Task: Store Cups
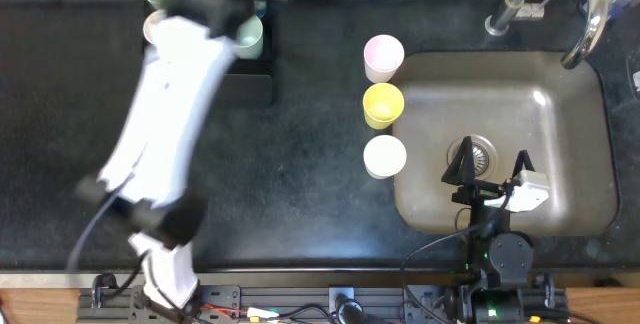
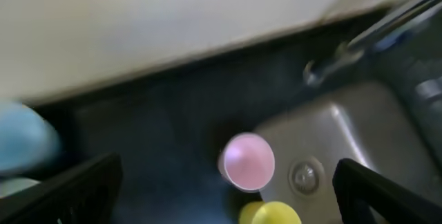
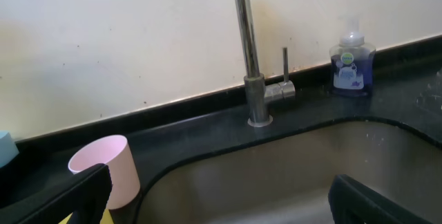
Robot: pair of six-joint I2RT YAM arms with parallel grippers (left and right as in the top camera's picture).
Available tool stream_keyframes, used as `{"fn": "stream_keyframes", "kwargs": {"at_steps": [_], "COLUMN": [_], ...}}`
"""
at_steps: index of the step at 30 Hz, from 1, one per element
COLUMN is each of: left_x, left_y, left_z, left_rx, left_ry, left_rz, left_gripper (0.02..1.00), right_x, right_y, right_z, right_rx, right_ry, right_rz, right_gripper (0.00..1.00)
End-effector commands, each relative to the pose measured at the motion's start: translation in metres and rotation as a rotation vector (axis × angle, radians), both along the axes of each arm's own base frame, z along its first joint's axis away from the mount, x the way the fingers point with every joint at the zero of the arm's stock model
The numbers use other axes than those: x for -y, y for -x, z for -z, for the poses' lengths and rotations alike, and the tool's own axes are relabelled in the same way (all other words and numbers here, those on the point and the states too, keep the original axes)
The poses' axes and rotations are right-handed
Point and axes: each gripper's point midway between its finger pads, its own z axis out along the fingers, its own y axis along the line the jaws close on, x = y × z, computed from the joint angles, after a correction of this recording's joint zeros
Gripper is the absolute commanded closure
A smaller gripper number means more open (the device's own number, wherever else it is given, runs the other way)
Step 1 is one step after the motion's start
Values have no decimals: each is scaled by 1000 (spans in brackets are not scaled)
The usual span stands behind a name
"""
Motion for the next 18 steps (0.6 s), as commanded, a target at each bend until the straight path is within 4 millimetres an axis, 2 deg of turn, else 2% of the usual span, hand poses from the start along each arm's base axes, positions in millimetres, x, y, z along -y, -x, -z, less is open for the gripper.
{"fn": "stream_keyframes", "kwargs": {"at_steps": [1, 6, 10, 18], "left_x": [25, 41, 40, 47], "left_y": [-16, -17, -15, -12], "left_z": [78, 128, 158, 188], "left_rx": [-227, -360, -436, -512], "left_ry": [27, 45, 21, 16], "left_rz": [-261, -286, -326, -319], "left_gripper": [18, 18, 18, 18], "right_x": [1, 1, 1, 1], "right_y": [0, 0, 0, 0], "right_z": [3, 3, 3, 3], "right_rx": [3, 3, 3, 3], "right_ry": [-3, -3, -3, -3], "right_rz": [3, 3, 3, 3], "right_gripper": [5, 3, 3, 3]}}
